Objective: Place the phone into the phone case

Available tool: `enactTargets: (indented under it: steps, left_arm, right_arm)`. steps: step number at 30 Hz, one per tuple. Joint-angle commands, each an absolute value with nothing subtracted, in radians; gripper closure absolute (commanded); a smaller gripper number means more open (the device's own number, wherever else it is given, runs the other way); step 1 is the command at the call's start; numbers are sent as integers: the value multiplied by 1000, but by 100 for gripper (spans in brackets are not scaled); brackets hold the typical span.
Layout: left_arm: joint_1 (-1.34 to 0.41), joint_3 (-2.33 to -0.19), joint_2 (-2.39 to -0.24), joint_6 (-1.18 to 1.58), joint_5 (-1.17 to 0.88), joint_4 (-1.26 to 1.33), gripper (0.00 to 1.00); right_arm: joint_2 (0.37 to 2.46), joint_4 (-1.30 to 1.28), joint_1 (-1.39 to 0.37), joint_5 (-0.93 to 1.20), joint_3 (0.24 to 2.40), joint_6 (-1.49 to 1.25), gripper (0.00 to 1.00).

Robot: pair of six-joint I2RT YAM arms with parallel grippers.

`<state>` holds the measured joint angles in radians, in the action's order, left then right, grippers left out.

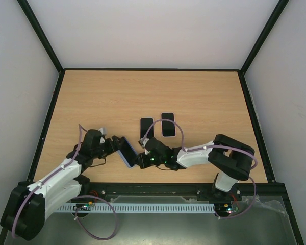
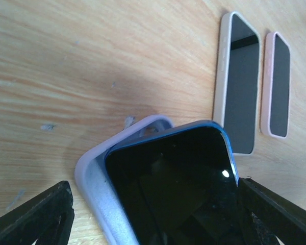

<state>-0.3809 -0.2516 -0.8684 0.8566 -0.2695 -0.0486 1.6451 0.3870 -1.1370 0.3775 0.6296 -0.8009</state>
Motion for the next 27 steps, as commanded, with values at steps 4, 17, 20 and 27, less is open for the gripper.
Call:
enactTargets:
  steps: [4, 17, 20, 27]
  left_arm:
    - [-374, -202, -873, 851, -290, 8, 15]
    - [-386, -135, -853, 931, -360, 113, 24]
    - [-392, -130, -851, 938, -367, 125, 28]
    - [-404, -114, -892, 938, -392, 184, 35]
  right_arm:
    - [1671, 454, -1135, 438, 619, -838, 98]
    - [1716, 563, -1136, 430, 580, -1014, 97]
    - [1722, 604, -1135, 436, 553, -1040, 97]
    - [1706, 638, -1142, 455, 521, -1070, 98]
